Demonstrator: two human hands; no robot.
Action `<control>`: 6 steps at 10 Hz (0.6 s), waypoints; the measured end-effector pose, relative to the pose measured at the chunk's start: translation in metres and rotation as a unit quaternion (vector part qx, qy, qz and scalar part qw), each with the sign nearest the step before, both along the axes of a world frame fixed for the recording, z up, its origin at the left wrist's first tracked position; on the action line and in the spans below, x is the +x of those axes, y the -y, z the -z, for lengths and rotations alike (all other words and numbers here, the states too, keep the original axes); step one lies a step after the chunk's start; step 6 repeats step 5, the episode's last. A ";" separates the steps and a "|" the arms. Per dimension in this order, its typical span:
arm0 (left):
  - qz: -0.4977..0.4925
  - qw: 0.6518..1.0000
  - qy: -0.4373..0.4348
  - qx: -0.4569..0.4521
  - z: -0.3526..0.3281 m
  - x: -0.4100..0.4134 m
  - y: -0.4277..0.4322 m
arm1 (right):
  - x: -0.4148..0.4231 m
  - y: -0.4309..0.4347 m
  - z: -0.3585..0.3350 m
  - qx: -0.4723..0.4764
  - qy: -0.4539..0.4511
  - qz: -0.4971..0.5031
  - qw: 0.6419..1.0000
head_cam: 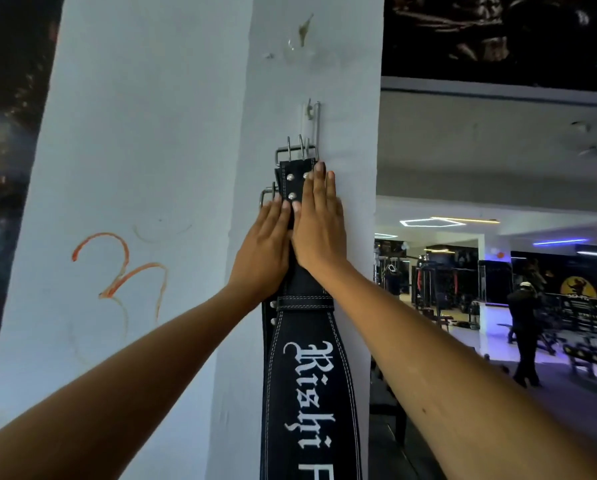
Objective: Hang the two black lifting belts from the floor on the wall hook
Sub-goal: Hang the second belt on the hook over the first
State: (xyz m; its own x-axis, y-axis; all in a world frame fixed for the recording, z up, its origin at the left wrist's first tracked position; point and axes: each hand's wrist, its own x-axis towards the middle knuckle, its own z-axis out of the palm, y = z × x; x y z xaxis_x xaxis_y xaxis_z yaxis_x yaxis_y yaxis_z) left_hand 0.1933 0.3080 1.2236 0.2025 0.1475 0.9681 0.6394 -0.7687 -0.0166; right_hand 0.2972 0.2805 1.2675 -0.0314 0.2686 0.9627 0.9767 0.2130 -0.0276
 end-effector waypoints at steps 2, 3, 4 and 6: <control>-0.024 0.989 -0.068 -0.130 0.050 -0.026 0.026 | -0.008 0.017 0.048 -0.059 0.040 0.019 0.997; -0.049 0.983 -0.089 -0.154 0.069 -0.040 0.035 | -0.010 0.031 0.067 -0.093 0.026 -0.003 0.995; -0.007 0.983 -0.038 -0.177 0.084 -0.050 0.050 | -0.009 0.053 0.083 -0.119 0.001 -0.036 0.992; 0.032 0.985 0.014 -0.169 0.097 -0.056 0.069 | -0.011 0.082 0.113 -0.132 -0.039 -0.067 0.988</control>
